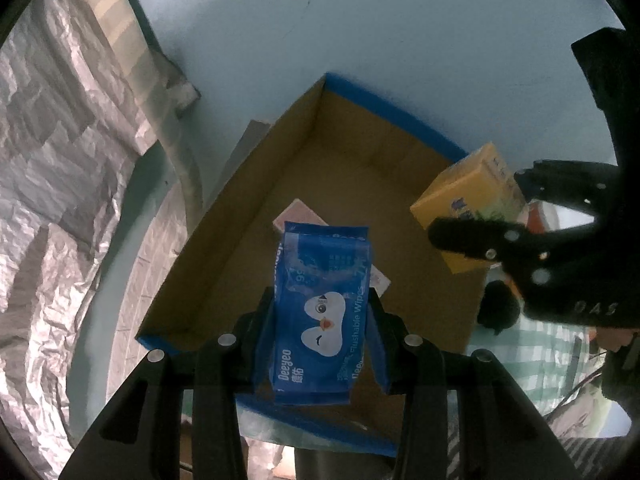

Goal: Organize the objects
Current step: 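Carry the tissue pack and ointment box over the cardboard box with both tools, then open both tools to drop the tissue pack and ointment box inside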

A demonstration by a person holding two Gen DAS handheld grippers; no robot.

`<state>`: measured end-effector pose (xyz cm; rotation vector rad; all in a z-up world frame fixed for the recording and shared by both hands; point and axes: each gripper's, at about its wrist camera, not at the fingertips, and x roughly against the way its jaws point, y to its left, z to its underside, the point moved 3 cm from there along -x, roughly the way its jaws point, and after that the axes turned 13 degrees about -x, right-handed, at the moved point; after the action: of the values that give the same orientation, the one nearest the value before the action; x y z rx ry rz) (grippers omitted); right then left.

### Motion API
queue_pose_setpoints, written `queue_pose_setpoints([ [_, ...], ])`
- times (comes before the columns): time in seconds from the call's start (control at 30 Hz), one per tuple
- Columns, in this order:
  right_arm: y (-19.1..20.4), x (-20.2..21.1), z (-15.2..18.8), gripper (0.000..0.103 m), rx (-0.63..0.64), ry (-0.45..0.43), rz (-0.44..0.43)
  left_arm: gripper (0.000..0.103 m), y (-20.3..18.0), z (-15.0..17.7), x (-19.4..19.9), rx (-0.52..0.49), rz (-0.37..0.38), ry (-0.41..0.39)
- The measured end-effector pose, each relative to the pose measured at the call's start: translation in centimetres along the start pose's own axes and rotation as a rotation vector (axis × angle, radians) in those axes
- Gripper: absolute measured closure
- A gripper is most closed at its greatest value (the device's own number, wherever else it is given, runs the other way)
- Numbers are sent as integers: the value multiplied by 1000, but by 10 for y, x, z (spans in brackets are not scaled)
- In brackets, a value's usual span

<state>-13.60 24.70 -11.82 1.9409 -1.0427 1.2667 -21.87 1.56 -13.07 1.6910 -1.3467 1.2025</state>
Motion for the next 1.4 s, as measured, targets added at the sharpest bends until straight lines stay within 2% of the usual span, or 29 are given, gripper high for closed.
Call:
queue_pose_setpoints([
  [0.17, -5, -24, 6, 51, -22, 48, 8, 61, 2, 4, -18, -4, 4, 35],
  [0.43, -11, -40, 13, 50, -43, 76, 18, 61, 0, 13, -35, -13, 4, 96],
  [0.53, -12, -40, 14, 49, -43, 71, 31, 56, 0, 15, -34, -6, -4, 101],
  [0.6, -12, -38, 13, 48, -41, 63, 38, 48, 0, 14, -31, -2, -16, 98],
  [0.63, -12, -36, 12, 46, -42, 56, 41, 46, 0, 14, -30, -1, -20, 96],
  [0.7, -12, -30, 11, 36, -40, 33, 59, 43, 0, 13, -24, 5, -32, 85],
  [0.8, -12, -19, 10, 36, -36, 1, 55, 35, -1, 12, -14, 22, -45, 63],
  [1.23, -22, 41, 29, 33, -22, -95, 60, 34, -43, 9, 23, 17, -15, 1],
  [1.4, -33, 64, 45, 28, -40, -123, 65, 30, -69, 6, 33, -18, 5, -18],
])
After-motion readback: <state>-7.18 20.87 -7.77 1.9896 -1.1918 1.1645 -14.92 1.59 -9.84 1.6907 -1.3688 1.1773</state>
